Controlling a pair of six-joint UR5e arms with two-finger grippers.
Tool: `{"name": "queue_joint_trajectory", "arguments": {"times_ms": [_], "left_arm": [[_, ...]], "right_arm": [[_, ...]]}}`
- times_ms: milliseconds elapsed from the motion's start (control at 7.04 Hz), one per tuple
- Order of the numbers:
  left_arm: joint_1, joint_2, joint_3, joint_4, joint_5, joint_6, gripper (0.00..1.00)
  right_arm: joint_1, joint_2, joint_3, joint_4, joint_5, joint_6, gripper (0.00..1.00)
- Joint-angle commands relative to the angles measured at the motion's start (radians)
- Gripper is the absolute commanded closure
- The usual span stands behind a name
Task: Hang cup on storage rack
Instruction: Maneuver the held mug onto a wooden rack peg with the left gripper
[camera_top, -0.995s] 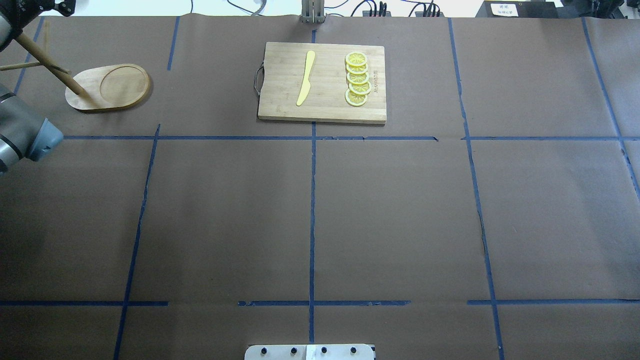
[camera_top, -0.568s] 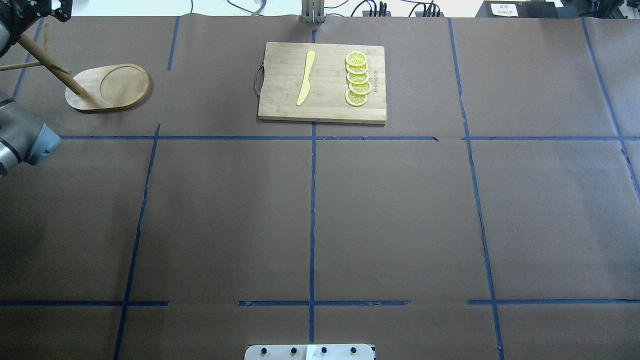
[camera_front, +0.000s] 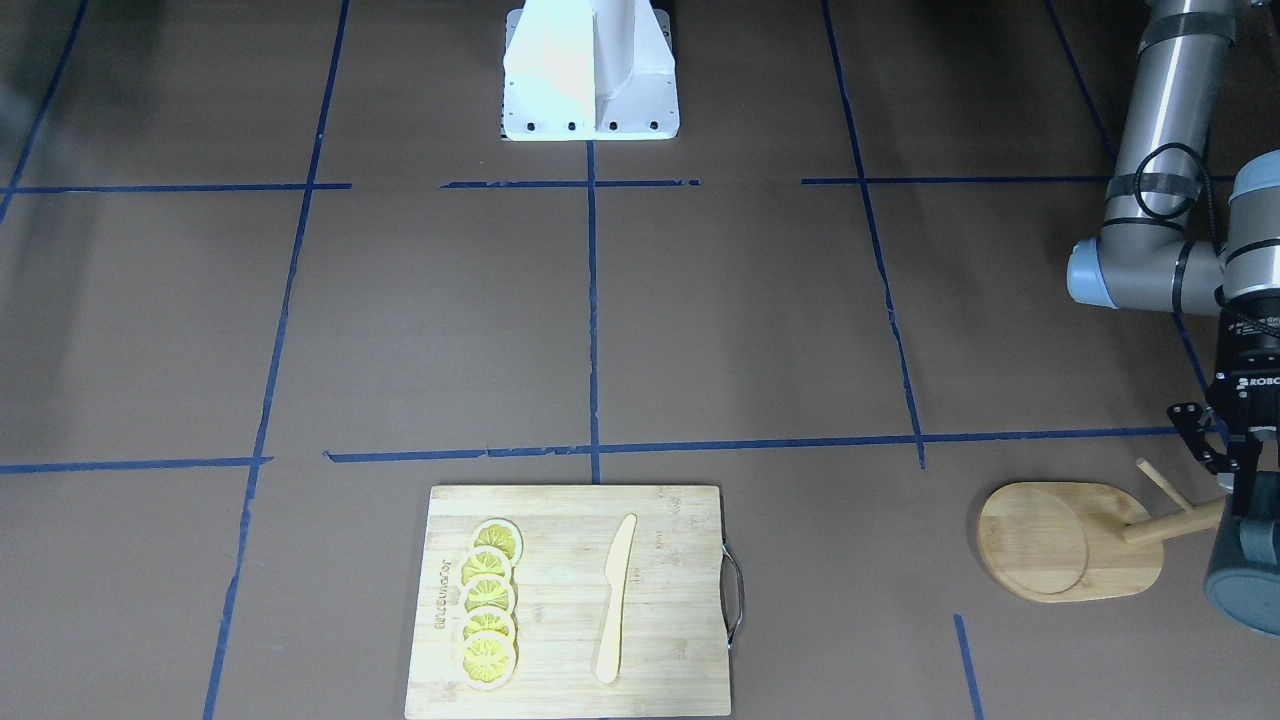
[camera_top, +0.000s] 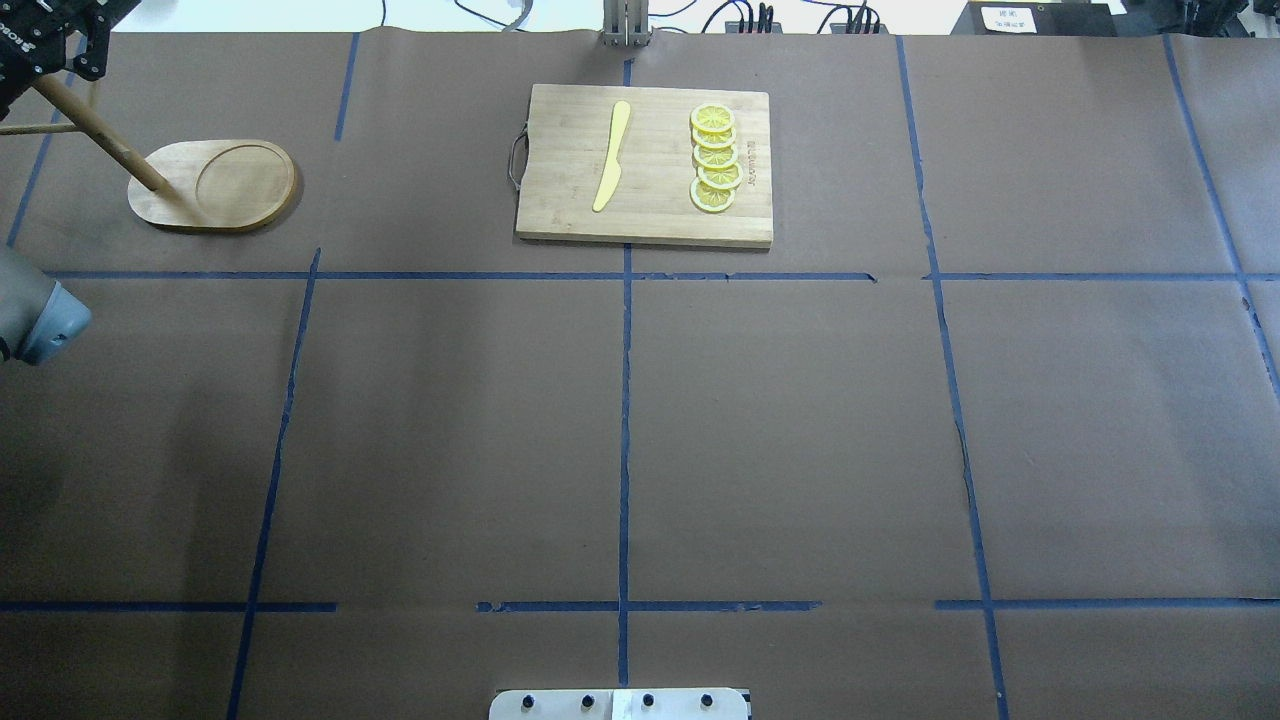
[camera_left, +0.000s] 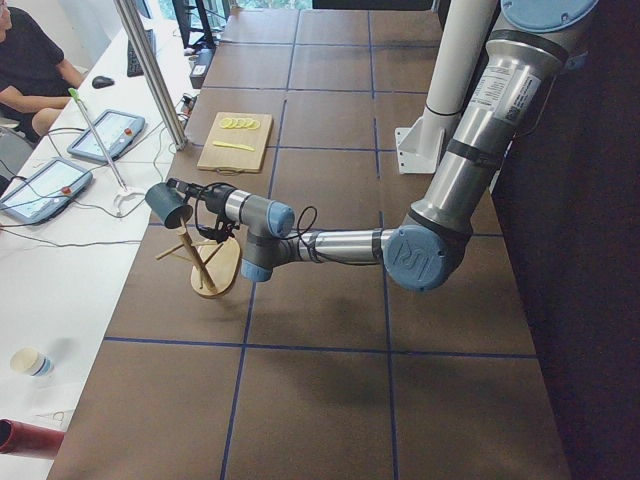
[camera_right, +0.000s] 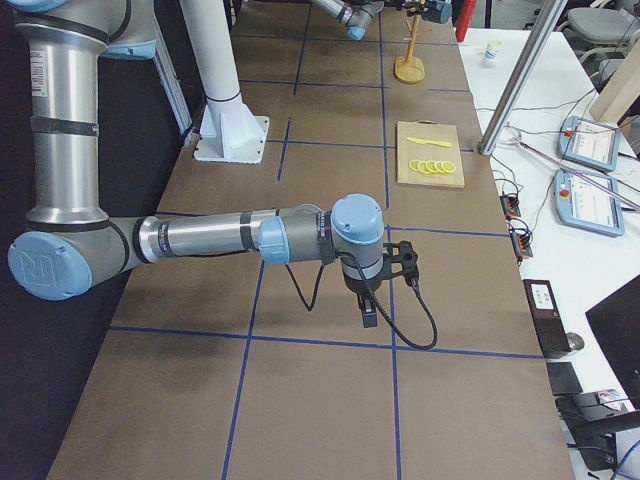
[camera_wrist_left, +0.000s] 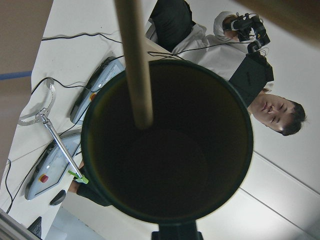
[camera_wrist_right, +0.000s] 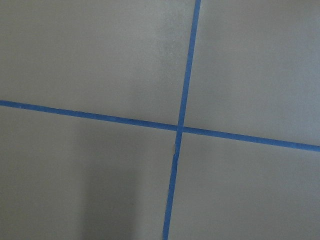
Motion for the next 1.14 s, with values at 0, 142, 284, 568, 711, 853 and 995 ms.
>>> {"name": "queue_joint_trajectory", "arguments": {"times_ms": [0,142,284,568,711,853,995], "left_arm": [[0.003,0.006,0.0,-0.009,0.001,-0.036,0.99],[0.003,0.018,-0.004,-0.012,0.001,-0.038,0.99],[0.003,0.028,-0.009,-0.017,0.001,-0.049,0.98],[0.012,0.083,-0.078,-0.018,0.0,-0.05,0.98],[0.021,0.101,-0.092,-0.018,0.0,-0.05,0.98],[0.033,0.112,-0.095,-0.023,0.0,-0.05,0.98],[0.047,0.117,-0.09,-0.023,0.0,-0.044,0.98]], "right_arm": [[0.0,0.0,0.0,0.0,-0.001,0.001,0.0],[0.0,0.0,-0.001,0.0,-0.001,-0.001,0.0],[0.0,0.0,-0.001,0.0,-0.001,0.001,0.0],[0.0,-0.002,-0.001,0.0,-0.001,0.001,0.0],[0.0,-0.002,-0.001,-0.002,-0.001,0.001,0.0],[0.0,-0.002,-0.001,-0.002,-0.001,0.001,0.0],[0.0,0.0,-0.001,0.0,-0.002,0.001,0.0]]}}
